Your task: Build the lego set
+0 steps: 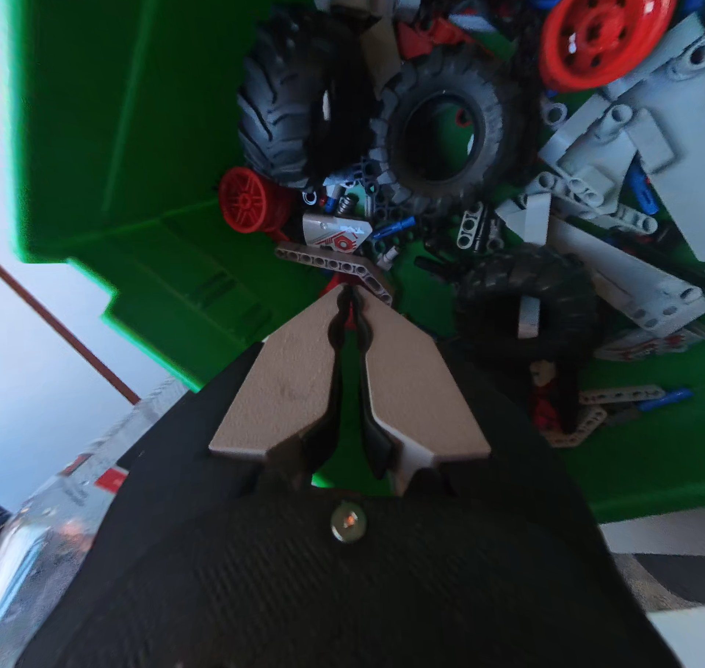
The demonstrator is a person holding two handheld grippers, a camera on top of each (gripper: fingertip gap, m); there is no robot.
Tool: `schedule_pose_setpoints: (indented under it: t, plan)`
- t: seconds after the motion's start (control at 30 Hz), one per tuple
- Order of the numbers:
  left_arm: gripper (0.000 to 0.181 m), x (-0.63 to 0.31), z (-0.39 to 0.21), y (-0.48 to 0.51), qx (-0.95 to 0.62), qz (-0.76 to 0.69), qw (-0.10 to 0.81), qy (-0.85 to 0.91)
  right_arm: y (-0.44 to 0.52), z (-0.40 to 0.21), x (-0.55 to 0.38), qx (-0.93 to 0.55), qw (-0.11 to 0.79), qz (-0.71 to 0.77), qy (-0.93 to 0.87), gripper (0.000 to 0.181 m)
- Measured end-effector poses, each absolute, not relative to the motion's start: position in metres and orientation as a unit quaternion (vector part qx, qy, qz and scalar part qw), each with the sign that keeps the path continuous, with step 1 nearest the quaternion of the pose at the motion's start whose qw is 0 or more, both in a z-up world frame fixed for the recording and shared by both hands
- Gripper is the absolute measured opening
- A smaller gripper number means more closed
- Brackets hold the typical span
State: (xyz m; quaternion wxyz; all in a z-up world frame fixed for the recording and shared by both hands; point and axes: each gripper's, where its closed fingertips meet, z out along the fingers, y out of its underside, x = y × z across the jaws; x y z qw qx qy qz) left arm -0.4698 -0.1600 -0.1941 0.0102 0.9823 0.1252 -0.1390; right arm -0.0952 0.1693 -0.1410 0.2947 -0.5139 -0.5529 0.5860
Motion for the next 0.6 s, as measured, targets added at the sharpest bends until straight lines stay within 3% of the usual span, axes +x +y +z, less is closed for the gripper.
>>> schedule_pose_setpoints:
  t: [0.2, 0.6]
  plan:
    - [0.013, -0.465, -0.21, -0.159, 0.982, -0.111, 0.018, 0.153, 0.164, -0.141, -0.094, -0.51, 0.292, 0.585, -0.558, 0.03]
    - [0.007, -0.463, -0.216, -0.165, 0.985, -0.118, 0.07, 0.101, 0.161, -0.139, -0.093, -0.506, 0.292, 0.588, -0.56, 0.028]
